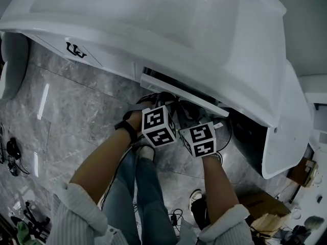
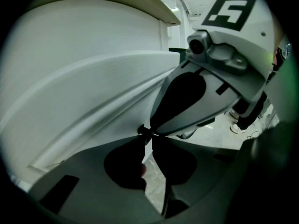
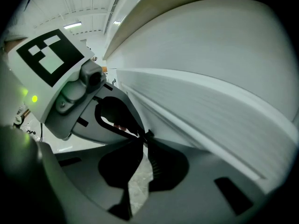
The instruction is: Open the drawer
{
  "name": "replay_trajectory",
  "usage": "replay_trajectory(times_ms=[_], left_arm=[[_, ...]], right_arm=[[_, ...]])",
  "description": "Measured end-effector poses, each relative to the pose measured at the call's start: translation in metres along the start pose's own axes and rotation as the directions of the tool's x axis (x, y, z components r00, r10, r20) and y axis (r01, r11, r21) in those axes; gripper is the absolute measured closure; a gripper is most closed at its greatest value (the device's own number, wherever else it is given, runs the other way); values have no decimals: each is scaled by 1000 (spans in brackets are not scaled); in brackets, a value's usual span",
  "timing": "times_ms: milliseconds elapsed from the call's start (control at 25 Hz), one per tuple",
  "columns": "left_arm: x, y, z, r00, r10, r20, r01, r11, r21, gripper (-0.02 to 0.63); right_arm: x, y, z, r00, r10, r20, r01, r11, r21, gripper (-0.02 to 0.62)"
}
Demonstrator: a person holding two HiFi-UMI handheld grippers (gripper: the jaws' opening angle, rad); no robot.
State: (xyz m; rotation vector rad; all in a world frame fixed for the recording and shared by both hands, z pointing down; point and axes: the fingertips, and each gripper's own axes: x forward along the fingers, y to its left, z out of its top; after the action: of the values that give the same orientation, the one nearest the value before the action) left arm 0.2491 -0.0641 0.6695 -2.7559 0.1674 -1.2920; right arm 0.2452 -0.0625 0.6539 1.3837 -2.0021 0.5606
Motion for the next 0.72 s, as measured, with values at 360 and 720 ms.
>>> replay_trajectory(times_ms=[360, 720], left_arm=[[-10, -15, -8, 1000, -13, 10, 13, 1000, -20, 551], [-19, -28, -13, 1000, -15, 12, 15, 999, -38, 551]], right_arm=[[-7, 16, -7, 1000, 14, 1, -14, 1000, 18, 569], [-15, 28, -13, 1000, 19, -1, -19, 998, 56, 569]])
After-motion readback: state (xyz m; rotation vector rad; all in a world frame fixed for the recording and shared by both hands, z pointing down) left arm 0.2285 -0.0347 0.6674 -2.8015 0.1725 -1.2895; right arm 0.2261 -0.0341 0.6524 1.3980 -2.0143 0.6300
